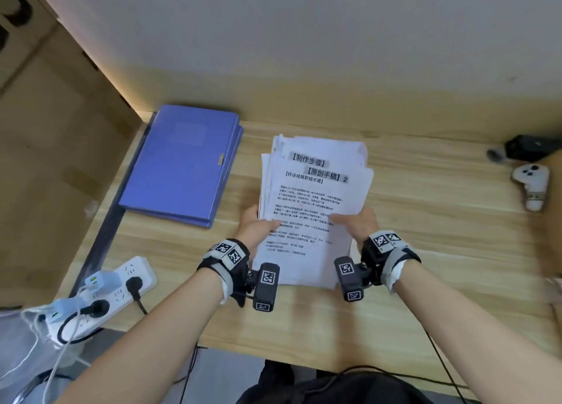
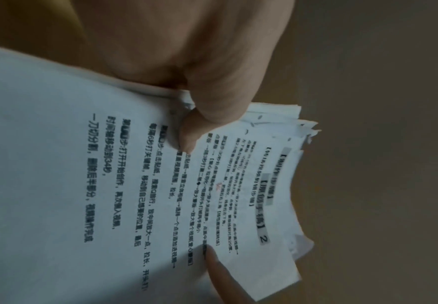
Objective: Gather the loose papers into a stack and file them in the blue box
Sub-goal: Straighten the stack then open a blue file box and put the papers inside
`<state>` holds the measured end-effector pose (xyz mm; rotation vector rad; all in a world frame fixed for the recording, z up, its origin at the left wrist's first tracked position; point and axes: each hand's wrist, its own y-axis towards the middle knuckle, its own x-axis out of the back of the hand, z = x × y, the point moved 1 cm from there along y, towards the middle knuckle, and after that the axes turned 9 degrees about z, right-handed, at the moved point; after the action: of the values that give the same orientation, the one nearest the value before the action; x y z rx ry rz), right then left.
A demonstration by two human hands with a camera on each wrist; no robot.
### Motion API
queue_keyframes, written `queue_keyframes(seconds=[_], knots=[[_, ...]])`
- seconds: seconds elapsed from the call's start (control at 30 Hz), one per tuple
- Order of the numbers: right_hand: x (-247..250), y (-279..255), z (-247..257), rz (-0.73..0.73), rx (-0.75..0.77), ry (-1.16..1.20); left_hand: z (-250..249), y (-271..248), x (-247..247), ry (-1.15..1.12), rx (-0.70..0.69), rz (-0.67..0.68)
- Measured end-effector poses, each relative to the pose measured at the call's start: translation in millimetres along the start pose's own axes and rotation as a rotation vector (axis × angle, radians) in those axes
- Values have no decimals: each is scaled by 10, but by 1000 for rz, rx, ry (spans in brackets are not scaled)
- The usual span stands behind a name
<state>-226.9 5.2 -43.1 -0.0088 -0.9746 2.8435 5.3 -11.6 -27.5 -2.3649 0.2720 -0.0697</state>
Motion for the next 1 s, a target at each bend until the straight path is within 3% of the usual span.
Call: queue_keyframes(seconds=[0.17, 0.3, 0.43, 0.7, 0.87, 1.0], knots=[[271, -310, 827, 15, 330, 146, -812, -202, -117, 118, -262, 31], [448, -690, 1011, 70, 513, 170, -1009, -439, -177, 221, -417, 115], [566, -802, 794, 120, 444, 28, -776, -440, -244, 172, -419, 165], [524, -767, 759, -36, 448, 26, -723, -373, -491, 111, -358, 62], [642, -898, 1015, 6, 583, 36, -970, -480, -475, 72, -523, 130], [689, -844, 984, 20, 545, -86, -986, -465, -535, 100, -601, 125]])
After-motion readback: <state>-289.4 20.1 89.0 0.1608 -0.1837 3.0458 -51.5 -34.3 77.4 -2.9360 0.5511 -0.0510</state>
